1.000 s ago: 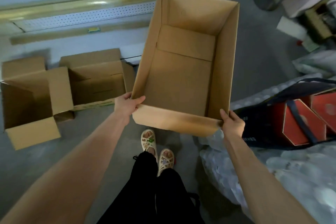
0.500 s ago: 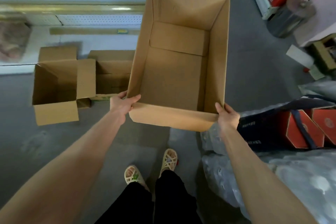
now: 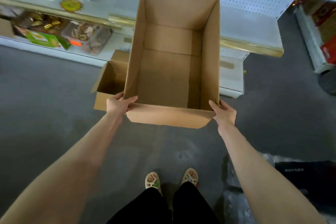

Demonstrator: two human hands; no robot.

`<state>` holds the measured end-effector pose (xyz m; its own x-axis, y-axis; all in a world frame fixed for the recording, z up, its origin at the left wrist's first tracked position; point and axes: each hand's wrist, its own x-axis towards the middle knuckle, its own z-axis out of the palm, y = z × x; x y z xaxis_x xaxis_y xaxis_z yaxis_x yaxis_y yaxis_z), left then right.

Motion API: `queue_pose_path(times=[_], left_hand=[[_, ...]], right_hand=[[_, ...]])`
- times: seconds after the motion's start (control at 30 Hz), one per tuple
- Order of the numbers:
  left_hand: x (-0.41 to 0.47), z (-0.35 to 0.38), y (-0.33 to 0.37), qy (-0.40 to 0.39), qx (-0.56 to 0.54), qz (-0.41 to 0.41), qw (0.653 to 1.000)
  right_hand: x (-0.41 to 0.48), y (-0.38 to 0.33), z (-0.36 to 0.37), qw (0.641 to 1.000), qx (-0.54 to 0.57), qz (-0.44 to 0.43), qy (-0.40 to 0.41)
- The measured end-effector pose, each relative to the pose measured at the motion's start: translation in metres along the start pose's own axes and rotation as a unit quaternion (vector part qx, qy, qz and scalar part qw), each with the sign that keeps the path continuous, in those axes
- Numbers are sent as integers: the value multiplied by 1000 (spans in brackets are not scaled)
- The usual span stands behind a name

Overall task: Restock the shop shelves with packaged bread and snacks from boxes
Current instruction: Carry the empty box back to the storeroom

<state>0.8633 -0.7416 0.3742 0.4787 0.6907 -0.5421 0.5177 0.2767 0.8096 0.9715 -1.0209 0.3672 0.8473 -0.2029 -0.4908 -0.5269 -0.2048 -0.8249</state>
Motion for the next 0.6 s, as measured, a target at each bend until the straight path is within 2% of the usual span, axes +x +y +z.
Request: queue_pose_path(times=[0.33,0.6], left_hand=[[-2,-135,4,111,-98,11,989],[-15,-185,7,219,-188,32,957]], right_hand=[[-39,-51,122,981,-43,-78,-172],[-63,-93,193,944,-111,-134,-280]])
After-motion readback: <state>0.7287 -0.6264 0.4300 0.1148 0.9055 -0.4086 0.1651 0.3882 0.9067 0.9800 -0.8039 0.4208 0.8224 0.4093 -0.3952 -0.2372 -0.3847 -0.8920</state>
